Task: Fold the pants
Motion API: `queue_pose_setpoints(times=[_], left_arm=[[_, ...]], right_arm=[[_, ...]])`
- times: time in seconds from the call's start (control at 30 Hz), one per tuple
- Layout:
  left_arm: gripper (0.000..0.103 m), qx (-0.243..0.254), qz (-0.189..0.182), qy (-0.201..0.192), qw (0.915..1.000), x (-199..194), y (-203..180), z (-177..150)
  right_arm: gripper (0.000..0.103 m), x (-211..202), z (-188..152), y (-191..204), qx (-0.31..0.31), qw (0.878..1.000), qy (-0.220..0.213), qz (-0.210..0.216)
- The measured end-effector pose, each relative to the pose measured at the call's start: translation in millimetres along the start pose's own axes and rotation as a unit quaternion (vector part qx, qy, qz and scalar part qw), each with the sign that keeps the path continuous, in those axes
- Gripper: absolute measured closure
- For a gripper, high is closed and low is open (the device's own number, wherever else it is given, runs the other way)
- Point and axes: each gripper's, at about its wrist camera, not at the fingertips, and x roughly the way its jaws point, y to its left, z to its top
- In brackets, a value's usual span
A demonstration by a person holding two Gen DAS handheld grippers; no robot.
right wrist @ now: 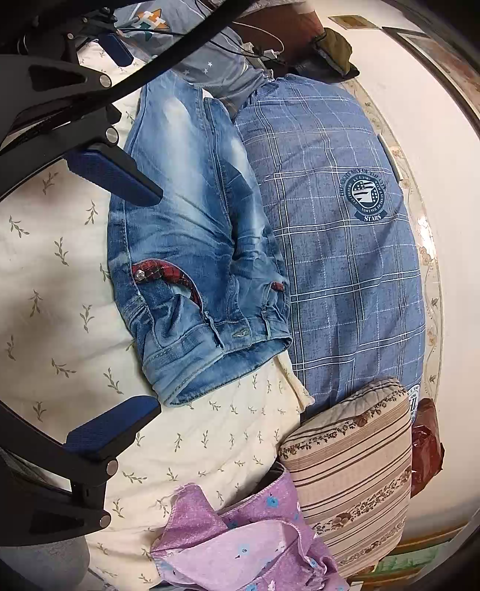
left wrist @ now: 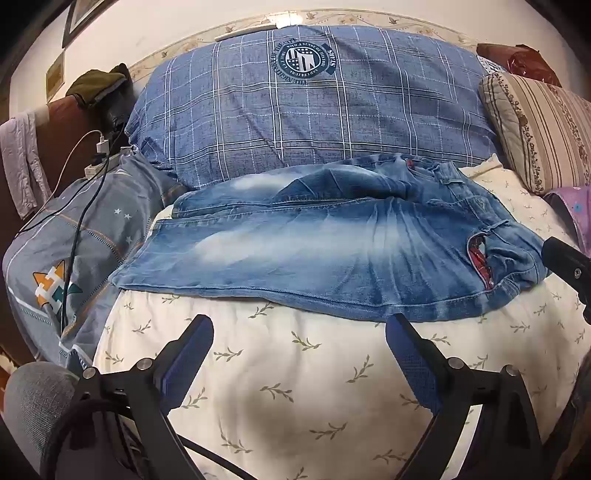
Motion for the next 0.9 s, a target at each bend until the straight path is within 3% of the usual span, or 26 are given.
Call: queue_pose_setpoints(times=[0.33,0.9], left_arm=[[0.007,0.002,0.004,0.006,1.0000,11,0,4],[0.007,0.004,0.002,0.007,1.0000,-2,-1,0]], right_arm=[[0.000,0,1,0,0.001,1.000,-0.001,0.002],[0.000,-1,1,0,0.000,1.000,-0.005,0.002]])
